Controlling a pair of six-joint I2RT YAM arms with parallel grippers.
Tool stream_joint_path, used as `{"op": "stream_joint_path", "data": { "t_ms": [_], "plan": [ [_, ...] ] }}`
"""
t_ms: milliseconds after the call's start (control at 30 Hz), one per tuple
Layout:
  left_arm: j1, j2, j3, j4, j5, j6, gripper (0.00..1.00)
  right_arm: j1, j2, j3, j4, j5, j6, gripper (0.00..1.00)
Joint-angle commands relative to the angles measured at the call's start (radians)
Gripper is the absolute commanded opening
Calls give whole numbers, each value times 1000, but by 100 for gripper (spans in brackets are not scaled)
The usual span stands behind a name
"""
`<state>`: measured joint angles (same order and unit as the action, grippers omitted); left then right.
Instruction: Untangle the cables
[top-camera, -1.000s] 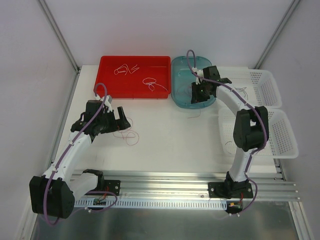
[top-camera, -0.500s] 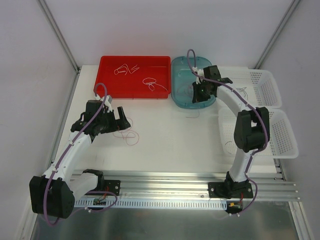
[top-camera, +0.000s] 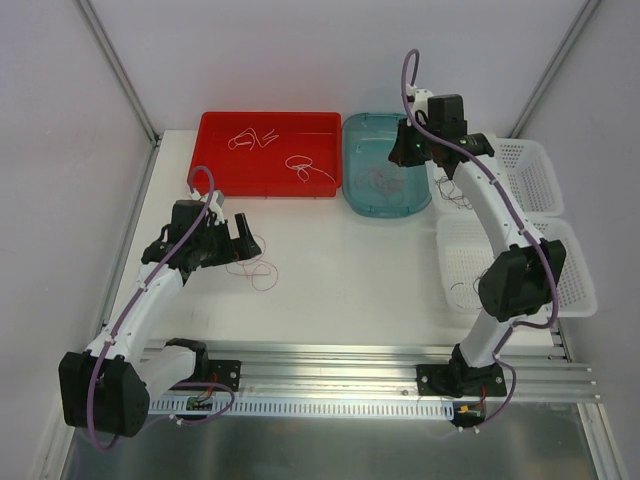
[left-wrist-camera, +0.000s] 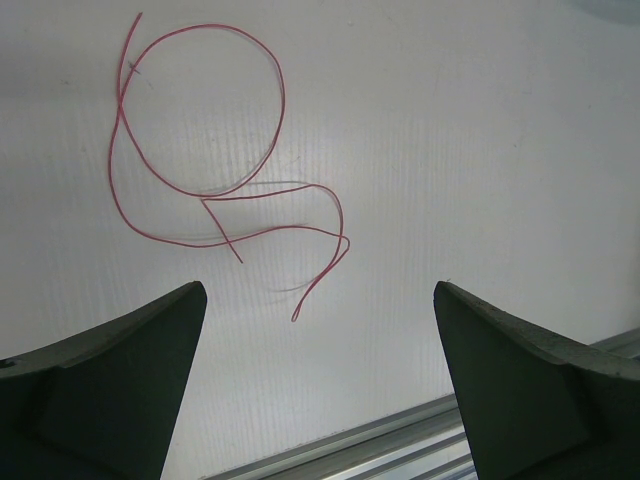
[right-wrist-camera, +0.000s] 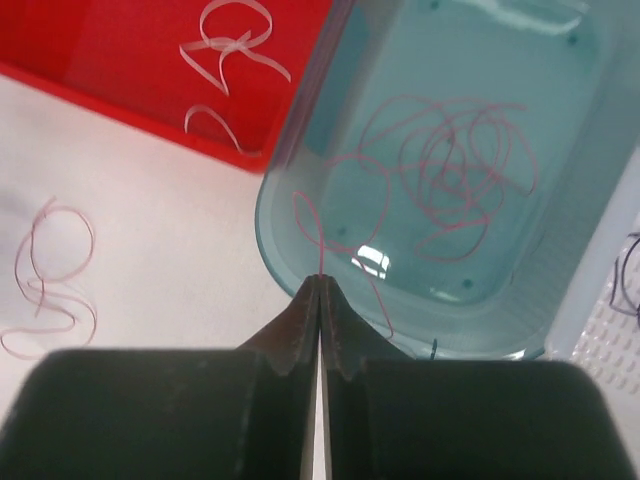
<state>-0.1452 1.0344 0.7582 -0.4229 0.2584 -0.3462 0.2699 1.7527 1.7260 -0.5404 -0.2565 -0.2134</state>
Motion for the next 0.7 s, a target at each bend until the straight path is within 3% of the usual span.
{"op": "stream_joint_path", "data": {
  "t_ms": [0,133,233,267,333,367,533,600,667],
  "plan": [
    [-7,4,-2,24,19,24,99,-9,17,95,36,65,66,1],
    [-7,4,-3,22,21,24,99,-15,117,200,48,149,106,1],
    [-7,7,-5,22,21,24,99,-15,175,228,39,186,115,27],
    [-7,9,-5,22,19,24,99,-17,182,228,34,192,123,46],
    [-7,9,-7,22,19,23,99,-15,173,219,28,203,134,57],
    [-7,12,-5,22,18,21,99,-14,159,186,31,207,138,68],
    [-7,30,-5,21,22,13,99,-8,-6,26,56,227,134,95],
    [-7,36,-7,18,24,10,99,-3,-70,-66,54,238,134,100],
    [-7,53,-7,13,21,-2,99,5,-166,-132,51,237,129,97]
  ]
}}
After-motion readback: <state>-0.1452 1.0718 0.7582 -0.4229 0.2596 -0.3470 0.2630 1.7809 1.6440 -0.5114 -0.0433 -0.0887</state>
